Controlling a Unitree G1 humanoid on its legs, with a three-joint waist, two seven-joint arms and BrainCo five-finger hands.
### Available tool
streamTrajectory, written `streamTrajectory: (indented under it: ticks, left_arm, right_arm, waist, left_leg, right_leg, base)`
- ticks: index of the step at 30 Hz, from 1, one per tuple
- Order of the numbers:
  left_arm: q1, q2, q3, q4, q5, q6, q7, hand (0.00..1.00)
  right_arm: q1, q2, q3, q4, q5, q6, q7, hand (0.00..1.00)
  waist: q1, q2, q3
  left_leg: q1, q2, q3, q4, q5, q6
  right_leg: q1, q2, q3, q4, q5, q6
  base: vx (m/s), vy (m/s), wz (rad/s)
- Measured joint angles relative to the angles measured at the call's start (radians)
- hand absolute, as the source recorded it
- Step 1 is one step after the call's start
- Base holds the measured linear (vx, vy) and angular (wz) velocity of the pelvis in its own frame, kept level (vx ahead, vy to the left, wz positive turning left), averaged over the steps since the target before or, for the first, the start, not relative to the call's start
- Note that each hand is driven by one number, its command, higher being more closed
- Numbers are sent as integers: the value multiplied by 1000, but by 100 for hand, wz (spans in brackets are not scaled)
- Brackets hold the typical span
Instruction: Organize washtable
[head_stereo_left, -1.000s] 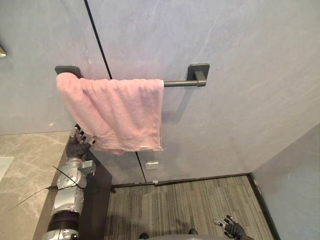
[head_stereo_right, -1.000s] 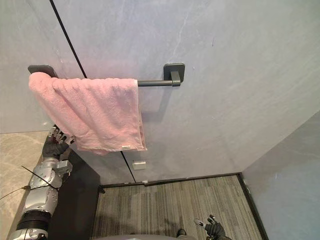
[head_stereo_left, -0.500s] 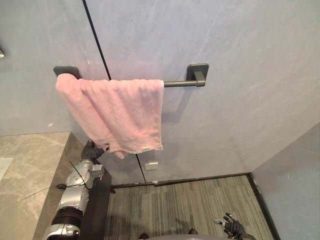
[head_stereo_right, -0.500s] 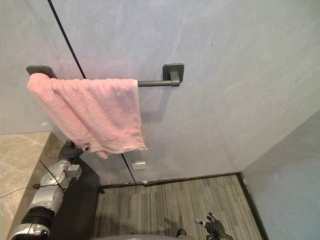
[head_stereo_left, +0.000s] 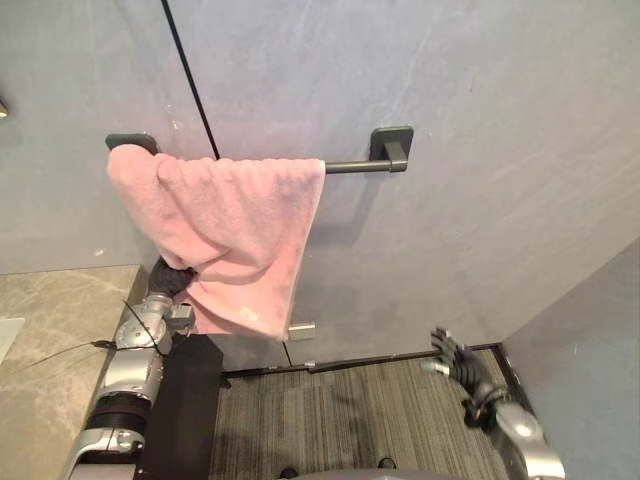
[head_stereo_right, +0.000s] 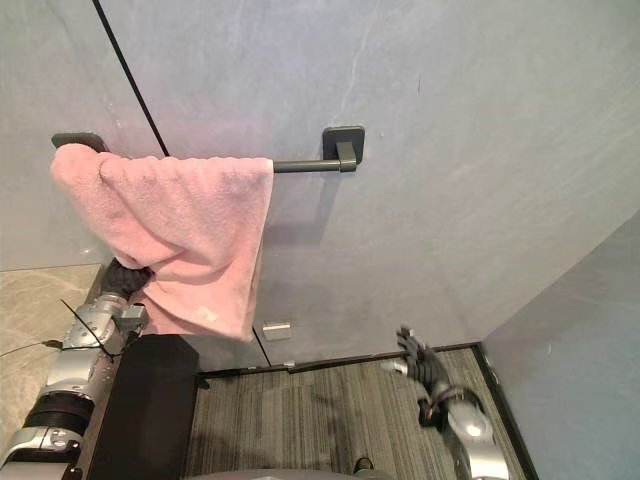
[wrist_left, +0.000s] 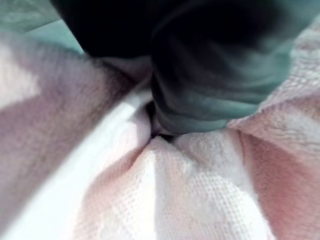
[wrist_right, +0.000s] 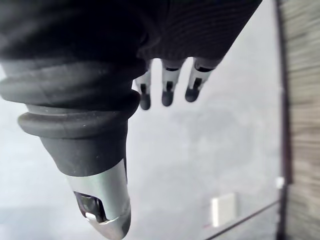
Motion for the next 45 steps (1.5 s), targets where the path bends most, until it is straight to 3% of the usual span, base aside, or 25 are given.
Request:
streamTrajectory:
  ticks: [4,8,17,31,35,36,45]
  left_arm:
    - [-2,0,-1,-28,-4,-5,-2,100]
    - [-23,0,-14,-34,-23,-5,-2,100]
    - [-40,-31,-45,-37,-69,-5,-1,100]
    - [-54,-46,-64,-36,-109,-5,10,100]
    - [-59,-50,-86,-35,-109,-5,21,100]
    - [-60,-54,-86,-35,-109,-5,21,100]
    - [-61,-66,-86,-34,-108,-5,27,100]
  right_arm:
    - [-112,-82,60,-114,16,-14,27,0]
    - [-242,-112,113,-173,18,-35,17,0]
    - [-616,-109,262,-94,19,-36,-84,0]
    - [-880,-104,492,-1,98,-16,-86,0]
    - [-962,-63,532,41,99,-13,-86,0]
    - [-979,-51,535,57,104,-10,-87,100]
    - [-1005,-4,536,136,175,10,-130,100]
  waist:
    - [2,-4,-2]
    - [6,-6,-4]
    - [41,-6,-4]
    - [53,-6,-4]
    - [53,-6,-4]
    - [53,-6,-4]
    - [53,-2,-5]
  left_leg:
    - [-3,-1,0,1,1,2]
    - [-9,-2,-1,1,5,6]
    - [-19,-3,-13,1,19,13]
    - [-39,3,-42,-6,42,10]
    - [-49,14,-42,-6,51,3]
    - [-50,17,-45,-6,54,-1]
    - [-63,35,-63,-6,72,-11]
  right_leg:
    - [-1,0,1,-4,9,-4]
    - [-1,-1,2,-15,21,-4]
    - [-2,-2,-6,-19,33,-9]
    - [-6,4,-32,-20,39,-16]
    - [-18,15,-32,-17,43,-22]
    - [-18,18,-34,-17,44,-23]
    - [-18,32,-50,-27,55,-39]
  base:
    - [-11,-7,-3]
    - [-49,-23,0]
    - [-51,-24,4]
    - [-43,-25,6]
    - [-37,-33,-1]
    - [-28,-33,3]
    - [-40,-22,4]
